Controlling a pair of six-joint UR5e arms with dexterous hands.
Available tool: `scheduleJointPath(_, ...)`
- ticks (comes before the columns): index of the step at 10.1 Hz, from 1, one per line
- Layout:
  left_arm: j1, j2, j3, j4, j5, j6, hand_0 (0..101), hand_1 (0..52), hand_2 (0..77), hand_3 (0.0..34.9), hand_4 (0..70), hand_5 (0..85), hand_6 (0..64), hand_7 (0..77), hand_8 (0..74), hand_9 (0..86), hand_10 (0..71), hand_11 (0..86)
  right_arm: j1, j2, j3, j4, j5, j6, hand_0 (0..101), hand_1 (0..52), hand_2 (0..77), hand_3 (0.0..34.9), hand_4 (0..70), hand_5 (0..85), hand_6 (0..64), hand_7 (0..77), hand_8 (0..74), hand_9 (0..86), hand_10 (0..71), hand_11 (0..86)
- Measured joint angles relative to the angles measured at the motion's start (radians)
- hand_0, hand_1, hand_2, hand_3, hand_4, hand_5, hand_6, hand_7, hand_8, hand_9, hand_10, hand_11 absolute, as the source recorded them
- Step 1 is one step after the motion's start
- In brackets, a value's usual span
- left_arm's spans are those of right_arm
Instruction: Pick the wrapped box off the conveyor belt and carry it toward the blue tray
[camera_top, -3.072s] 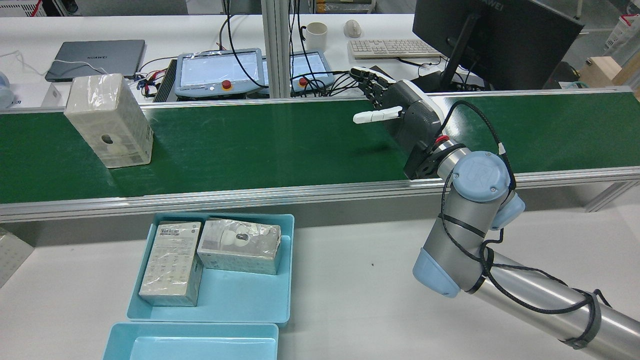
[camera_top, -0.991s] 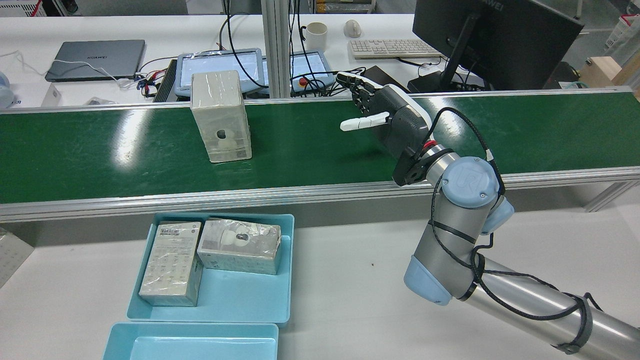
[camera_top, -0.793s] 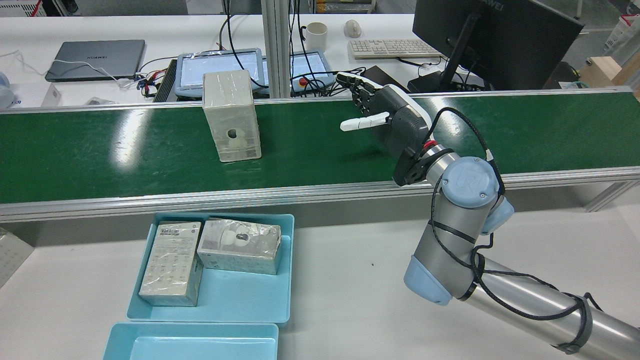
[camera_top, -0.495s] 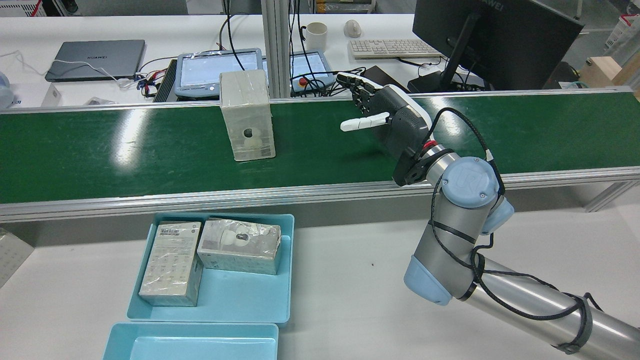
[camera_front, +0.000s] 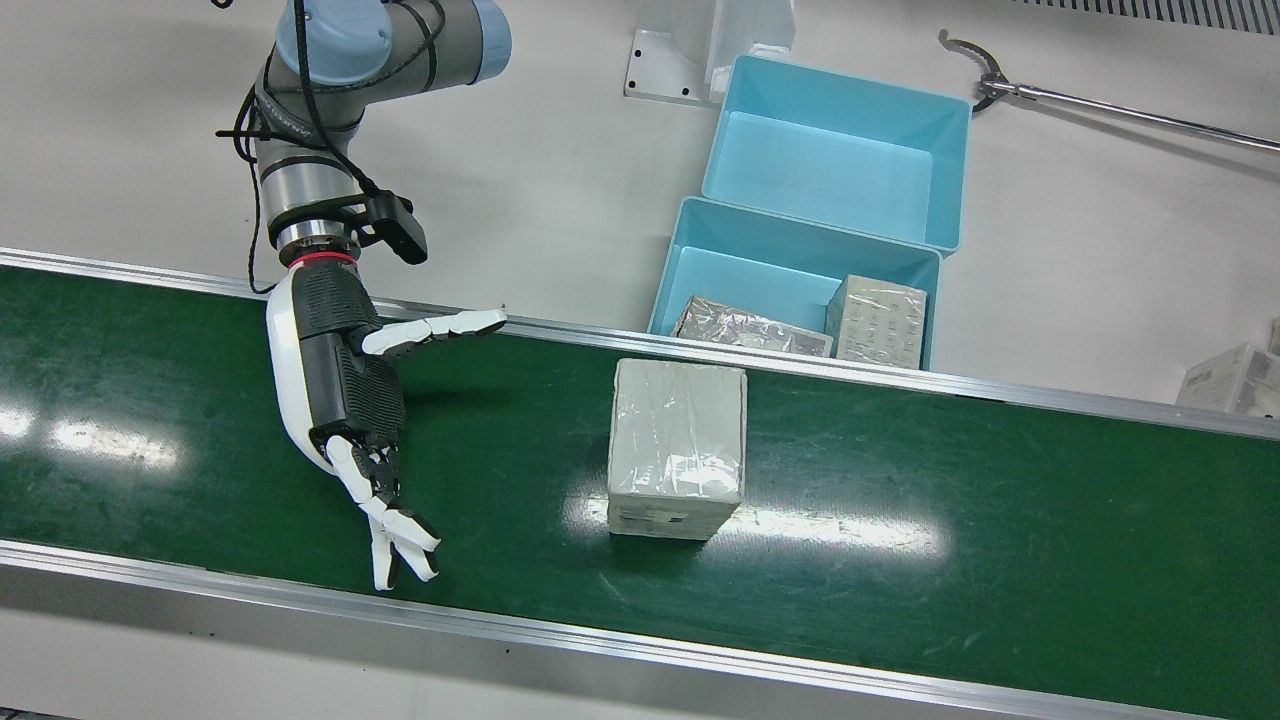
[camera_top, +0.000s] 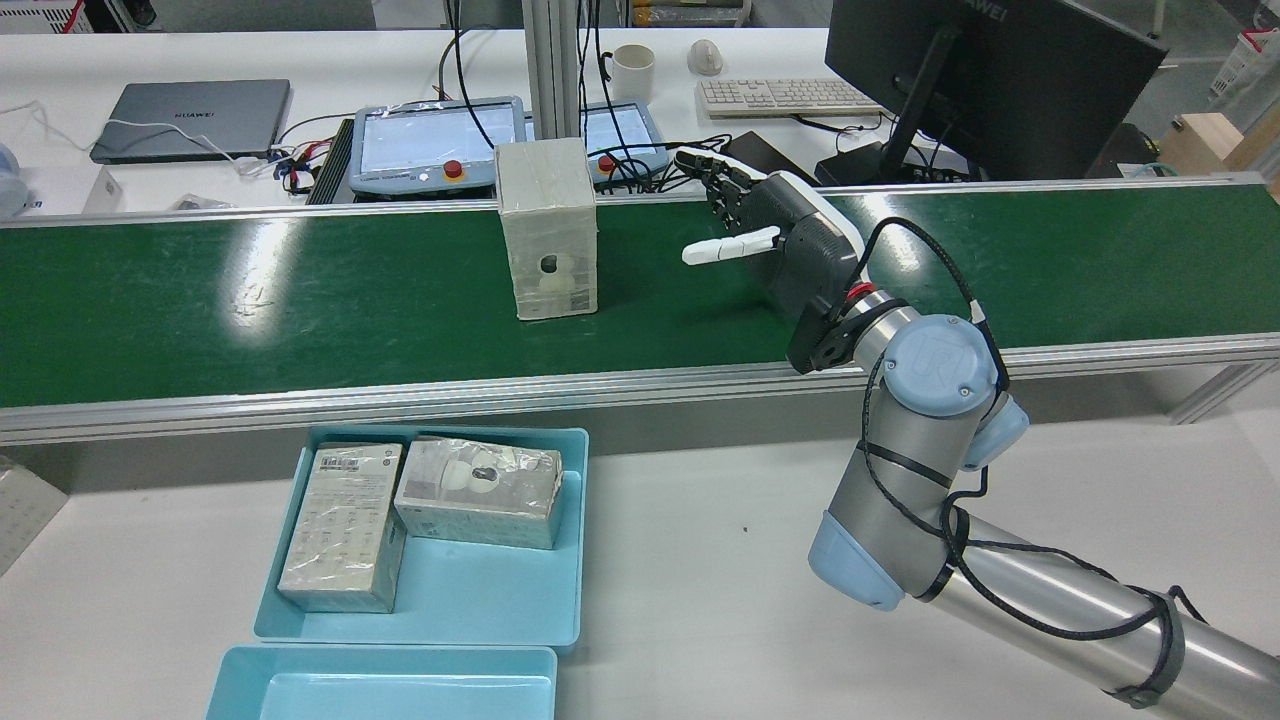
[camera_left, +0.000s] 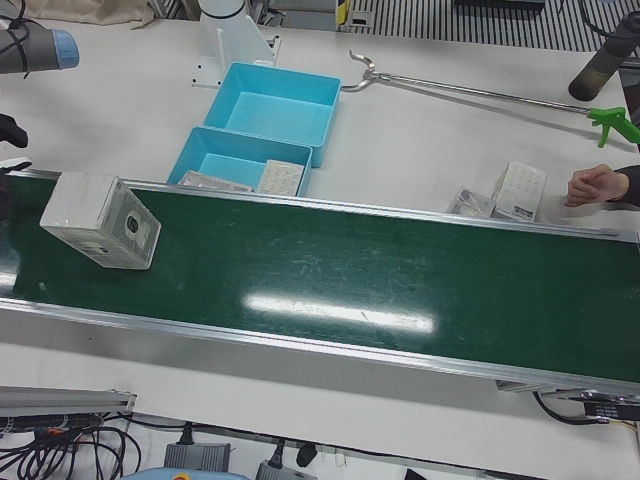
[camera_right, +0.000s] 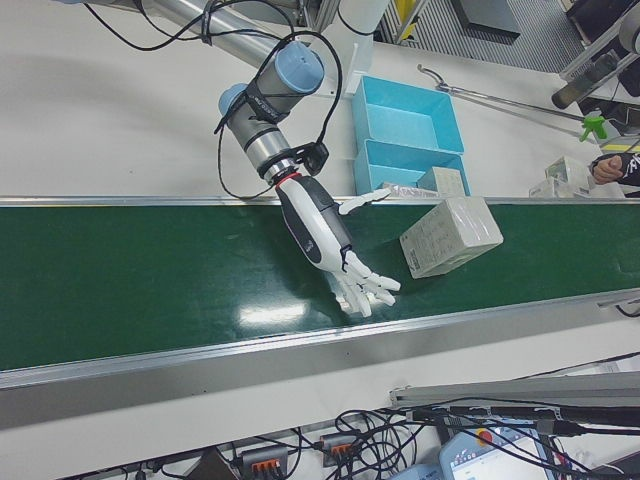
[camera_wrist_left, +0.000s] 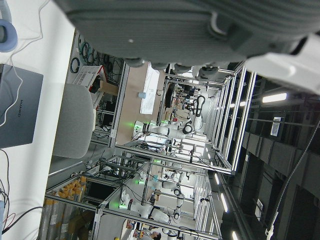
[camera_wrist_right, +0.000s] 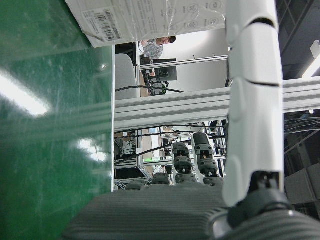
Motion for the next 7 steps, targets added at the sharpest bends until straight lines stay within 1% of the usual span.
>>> scheduleJointPath(4, 0.000, 0.000, 0.000, 0.000, 0.000, 0.000, 0, 0.0, 1.1, 0.0, 0.0, 1.1, 0.5, 0.5, 0.5, 0.5, 0.5, 0.5, -0.001, 0.002, -0.006, 0.000, 0.000, -0.003, 50, 15.8, 7.6, 0.0, 10.9, 16.4, 4.4, 4.9, 0.5, 1.1, 0.0, 0.5)
scheduleJointPath(5, 0.000, 0.000, 0.000, 0.000, 0.000, 0.000, 0, 0.0, 1.1, 0.0, 0.0, 1.1, 0.5, 0.5, 0.5, 0.5, 0.5, 0.5, -0.001, 0.002, -0.006, 0.000, 0.000, -0.004, 50, 15.3, 8.7, 0.0, 12.0, 18.5, 4.4, 6.0, 0.0, 1.1, 0.0, 0.5)
scheduleJointPath(7, 0.000, 0.000, 0.000, 0.000, 0.000, 0.000, 0, 0.0, 1.1, 0.0, 0.0, 1.1, 0.5, 0.5, 0.5, 0.5, 0.0, 0.5, -0.001, 0.002, -0.007, 0.000, 0.000, -0.007, 49, 15.3, 8.7, 0.0, 12.0, 18.5, 4.4, 6.0, 0.0, 1.1, 0.0, 0.5)
